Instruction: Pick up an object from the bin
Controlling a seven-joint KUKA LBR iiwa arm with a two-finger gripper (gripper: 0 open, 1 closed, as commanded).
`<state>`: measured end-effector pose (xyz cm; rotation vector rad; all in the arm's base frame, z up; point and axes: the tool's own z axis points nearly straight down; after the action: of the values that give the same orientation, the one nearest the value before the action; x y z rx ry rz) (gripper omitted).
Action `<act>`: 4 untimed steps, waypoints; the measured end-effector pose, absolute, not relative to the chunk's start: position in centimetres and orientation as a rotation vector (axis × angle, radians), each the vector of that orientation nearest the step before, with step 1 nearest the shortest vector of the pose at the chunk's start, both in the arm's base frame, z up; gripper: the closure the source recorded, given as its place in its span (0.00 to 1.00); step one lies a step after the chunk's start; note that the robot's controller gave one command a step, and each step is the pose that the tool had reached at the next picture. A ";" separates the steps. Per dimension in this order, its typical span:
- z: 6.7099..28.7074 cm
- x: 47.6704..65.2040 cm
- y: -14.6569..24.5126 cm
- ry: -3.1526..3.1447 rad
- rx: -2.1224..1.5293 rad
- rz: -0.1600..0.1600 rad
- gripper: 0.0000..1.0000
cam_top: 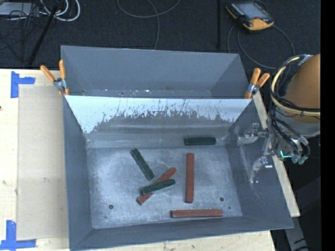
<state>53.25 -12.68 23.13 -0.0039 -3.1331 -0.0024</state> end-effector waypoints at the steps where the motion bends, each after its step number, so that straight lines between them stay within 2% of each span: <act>1: 23.5 53.4 -12.6 -3.141 0.001 0.000 0.00; 2: 17.9 50.4 -11.2 -3.145 0.008 0.002 0.00; 3: 17.1 53.5 -7.5 -3.134 -0.009 -0.002 0.00; 4: 19.7 55.2 -5.8 -3.144 -0.011 -0.002 0.00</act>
Offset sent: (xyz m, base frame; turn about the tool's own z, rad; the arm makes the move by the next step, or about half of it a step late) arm -0.0558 0.0292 -0.1039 -0.0144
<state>55.22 -5.81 19.72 -0.0109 -3.1440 -0.0022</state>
